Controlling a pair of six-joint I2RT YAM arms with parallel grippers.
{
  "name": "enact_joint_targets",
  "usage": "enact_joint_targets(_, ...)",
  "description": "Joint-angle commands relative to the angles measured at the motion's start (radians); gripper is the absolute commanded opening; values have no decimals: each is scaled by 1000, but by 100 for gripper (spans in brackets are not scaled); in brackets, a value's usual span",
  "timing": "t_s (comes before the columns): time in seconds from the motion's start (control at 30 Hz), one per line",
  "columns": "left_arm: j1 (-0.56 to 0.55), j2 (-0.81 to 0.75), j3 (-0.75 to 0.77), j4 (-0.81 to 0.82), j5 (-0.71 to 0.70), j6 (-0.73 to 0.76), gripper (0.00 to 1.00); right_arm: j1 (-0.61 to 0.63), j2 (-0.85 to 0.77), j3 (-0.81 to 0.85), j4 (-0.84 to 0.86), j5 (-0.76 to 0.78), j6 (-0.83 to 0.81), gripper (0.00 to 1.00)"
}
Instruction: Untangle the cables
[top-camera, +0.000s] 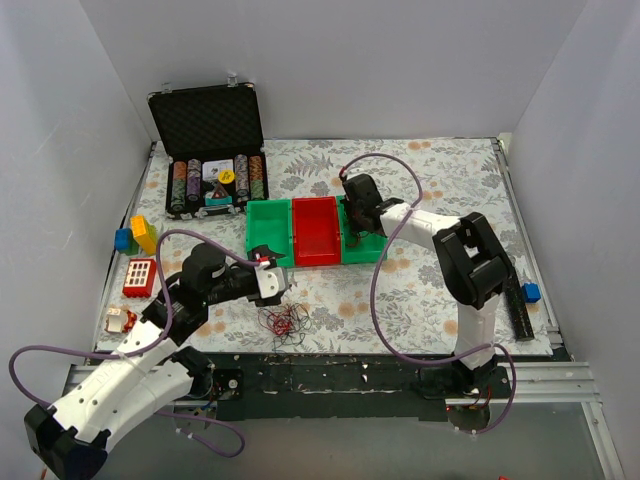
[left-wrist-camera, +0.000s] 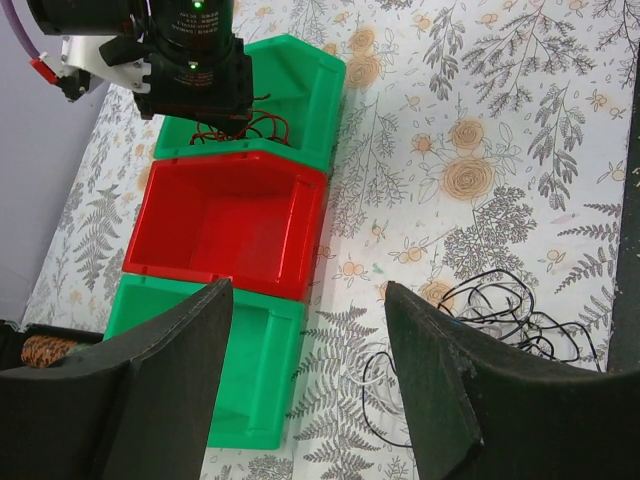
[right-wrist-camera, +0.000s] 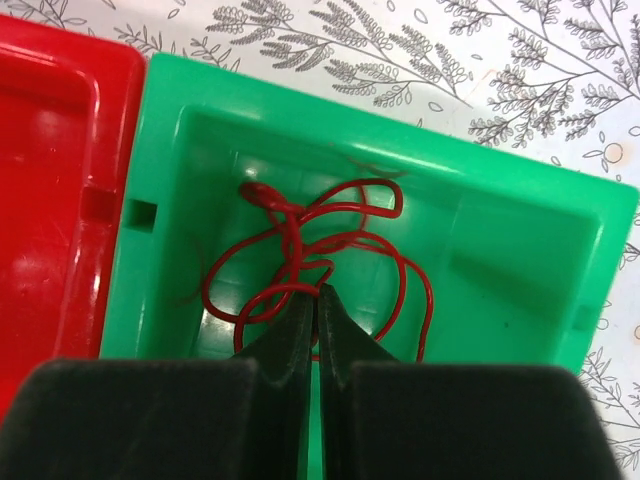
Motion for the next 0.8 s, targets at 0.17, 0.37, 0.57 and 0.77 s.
enact_joint_targets(0.17, 7, -15, 2, -21, 8, 17, 63, 19, -42, 129, -95, 42, 37, 35)
enact_joint_targets(0.37, 7, -18, -4, -22, 14, 20, 64, 22, -142, 158, -147, 26, 44, 59)
enact_joint_targets(0.57, 7, -24, -7, -28, 19, 23, 64, 24, -191, 147, -227, 37, 46, 70)
enact_joint_targets(0.77, 7, -24, -7, -33, 14, 26, 64, 24, -274, 139, -301, 66, 64, 65)
